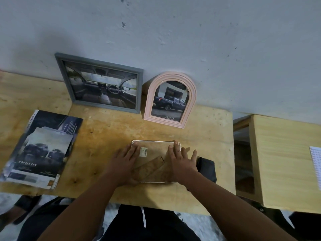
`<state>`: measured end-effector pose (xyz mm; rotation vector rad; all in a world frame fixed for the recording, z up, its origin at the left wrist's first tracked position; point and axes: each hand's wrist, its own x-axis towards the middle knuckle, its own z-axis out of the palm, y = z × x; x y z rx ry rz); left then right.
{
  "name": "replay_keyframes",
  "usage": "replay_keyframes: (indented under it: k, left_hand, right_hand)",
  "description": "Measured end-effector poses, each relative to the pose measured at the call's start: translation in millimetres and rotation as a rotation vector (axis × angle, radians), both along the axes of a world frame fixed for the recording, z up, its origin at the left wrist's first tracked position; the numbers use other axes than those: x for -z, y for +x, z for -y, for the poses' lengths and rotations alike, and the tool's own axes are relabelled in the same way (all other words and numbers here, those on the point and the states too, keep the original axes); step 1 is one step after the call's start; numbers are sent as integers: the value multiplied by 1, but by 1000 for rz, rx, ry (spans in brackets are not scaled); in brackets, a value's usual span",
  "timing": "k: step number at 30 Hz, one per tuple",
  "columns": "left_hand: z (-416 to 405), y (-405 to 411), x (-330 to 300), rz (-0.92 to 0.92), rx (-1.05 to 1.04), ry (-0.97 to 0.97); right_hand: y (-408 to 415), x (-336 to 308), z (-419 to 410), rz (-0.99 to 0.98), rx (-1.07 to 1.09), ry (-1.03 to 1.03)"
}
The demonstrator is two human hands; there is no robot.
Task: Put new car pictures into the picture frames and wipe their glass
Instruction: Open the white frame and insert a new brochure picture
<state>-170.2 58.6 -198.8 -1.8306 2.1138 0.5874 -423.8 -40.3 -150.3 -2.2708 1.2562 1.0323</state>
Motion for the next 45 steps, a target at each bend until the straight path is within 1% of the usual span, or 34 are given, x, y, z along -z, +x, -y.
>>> replay_keyframes:
  k: [5, 9, 12, 19, 23, 27, 30, 32, 35, 37, 39, 40, 41, 43, 45]
  left_hand:
    - [-2, 7, 3, -65, 5, -15]
    - [-4, 9, 8, -20, 24, -27]
    - [-5, 10, 13, -19, 34, -40]
    - [-5, 11, 18, -28, 23, -76]
    - [-6, 3, 6, -17, -37, -26]
    - [-26, 3, 11, -64, -71, -7]
    - [-32, 3, 17, -36, -66, -59]
    - [-29, 0, 16, -25, -70, -60]
    - [-22, -5, 5, -8, -104, -7]
    - [-20, -9, -7, -40, -199, 5]
    - [-24, -16, -15, -122, -279, 23]
    - [-28, -20, -17, -191, -326, 41]
    - [-33, -24, -20, -256, -369, 50]
    - [-38, -29, -22, -317, -428, 75]
    - [-41, -35, -23, -324, -459, 136]
  right_hand:
    - [-4, 5, -2, 87, 71, 61]
    - [-8, 9, -5, 128, 73, 52]
    - [-10, 18, -6, 150, 93, 38]
    - [-13, 18, 0, 206, 135, 107]
    - [-31, 12, -3, 194, 53, 115]
    - [-38, 8, -13, 162, 66, 100]
    - [-31, 10, -11, 117, 57, 95]
    - [-26, 12, -11, 79, 43, 72]
    - [-22, 12, -12, 69, 61, 56]
    - [-23, 8, -15, 114, 132, 52]
    - [-26, 9, -21, 188, 279, -13]
    - [-28, 11, -24, 248, 407, -18]
    - [-28, 13, -29, 334, 588, 10]
    - [-29, 19, -37, 506, 929, 112]
    - [-30, 21, -39, 631, 1099, 146]
